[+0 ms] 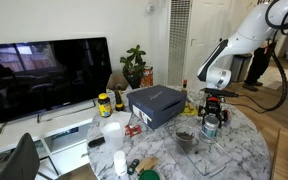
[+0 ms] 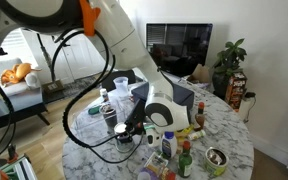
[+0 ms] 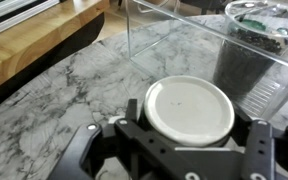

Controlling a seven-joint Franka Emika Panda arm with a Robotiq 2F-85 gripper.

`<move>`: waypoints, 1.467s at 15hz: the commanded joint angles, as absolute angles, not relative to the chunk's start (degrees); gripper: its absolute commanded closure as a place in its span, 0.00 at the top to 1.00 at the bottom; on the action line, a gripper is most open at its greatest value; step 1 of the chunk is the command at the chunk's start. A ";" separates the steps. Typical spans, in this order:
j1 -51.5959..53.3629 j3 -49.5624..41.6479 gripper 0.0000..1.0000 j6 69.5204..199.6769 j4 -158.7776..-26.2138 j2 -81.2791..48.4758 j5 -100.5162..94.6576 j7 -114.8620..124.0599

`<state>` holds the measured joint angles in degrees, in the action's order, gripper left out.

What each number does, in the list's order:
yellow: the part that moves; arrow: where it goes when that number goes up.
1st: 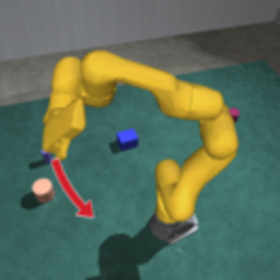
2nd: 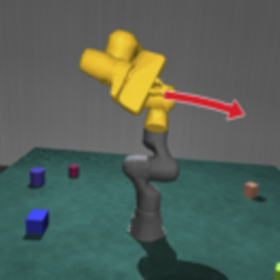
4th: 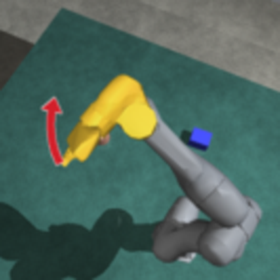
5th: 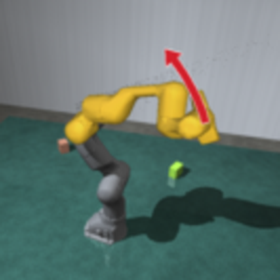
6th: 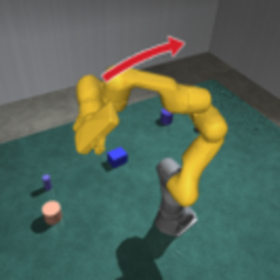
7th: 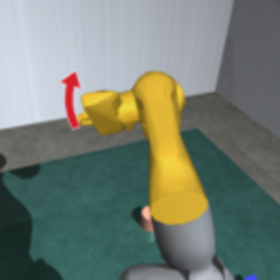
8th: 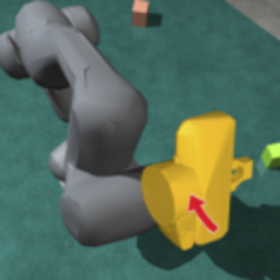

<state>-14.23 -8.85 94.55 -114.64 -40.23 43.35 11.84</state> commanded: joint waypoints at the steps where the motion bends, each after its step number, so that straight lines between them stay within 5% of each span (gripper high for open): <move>1: -14.30 -9.62 0.55 94.22 -113.77 -40.90 45.26 12.03; 22: 1.41 -7.49 0.54 150.71 -141.68 -16.45 33.61 27.42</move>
